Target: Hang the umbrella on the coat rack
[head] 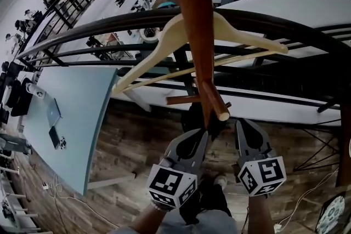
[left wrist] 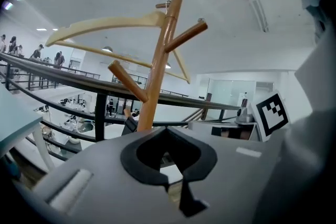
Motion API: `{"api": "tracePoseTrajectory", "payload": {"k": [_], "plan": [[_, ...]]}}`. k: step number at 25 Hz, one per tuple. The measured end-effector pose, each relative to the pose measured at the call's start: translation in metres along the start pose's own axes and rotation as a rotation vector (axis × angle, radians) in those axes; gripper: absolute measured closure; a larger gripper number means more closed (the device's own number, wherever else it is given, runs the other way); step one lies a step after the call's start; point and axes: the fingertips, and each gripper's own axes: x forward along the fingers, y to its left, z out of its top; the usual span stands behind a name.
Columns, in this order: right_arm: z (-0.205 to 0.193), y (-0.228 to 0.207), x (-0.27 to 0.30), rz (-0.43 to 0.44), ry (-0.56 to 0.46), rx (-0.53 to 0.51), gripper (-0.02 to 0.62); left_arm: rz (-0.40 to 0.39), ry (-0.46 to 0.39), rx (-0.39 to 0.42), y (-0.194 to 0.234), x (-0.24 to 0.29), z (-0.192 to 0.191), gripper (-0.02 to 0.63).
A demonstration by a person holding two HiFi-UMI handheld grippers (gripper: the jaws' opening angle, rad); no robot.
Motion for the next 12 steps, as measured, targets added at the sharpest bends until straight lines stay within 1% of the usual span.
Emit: {"api": "tracePoseTrajectory", "payload": {"k": [3, 5, 12], "plan": [[0.013, 0.013, -0.016, 0.006, 0.001, -0.003, 0.594, -0.033, 0.011, 0.013, -0.008, -0.015, 0.014, 0.601], [0.027, 0.020, -0.023, 0.005, -0.011, -0.013, 0.594, -0.046, 0.000, 0.025, -0.008, -0.023, 0.025, 0.601], [0.053, 0.036, -0.047, -0.008, -0.054, -0.053, 0.594, -0.063, -0.027, 0.064, -0.005, -0.041, 0.053, 0.601]]}}
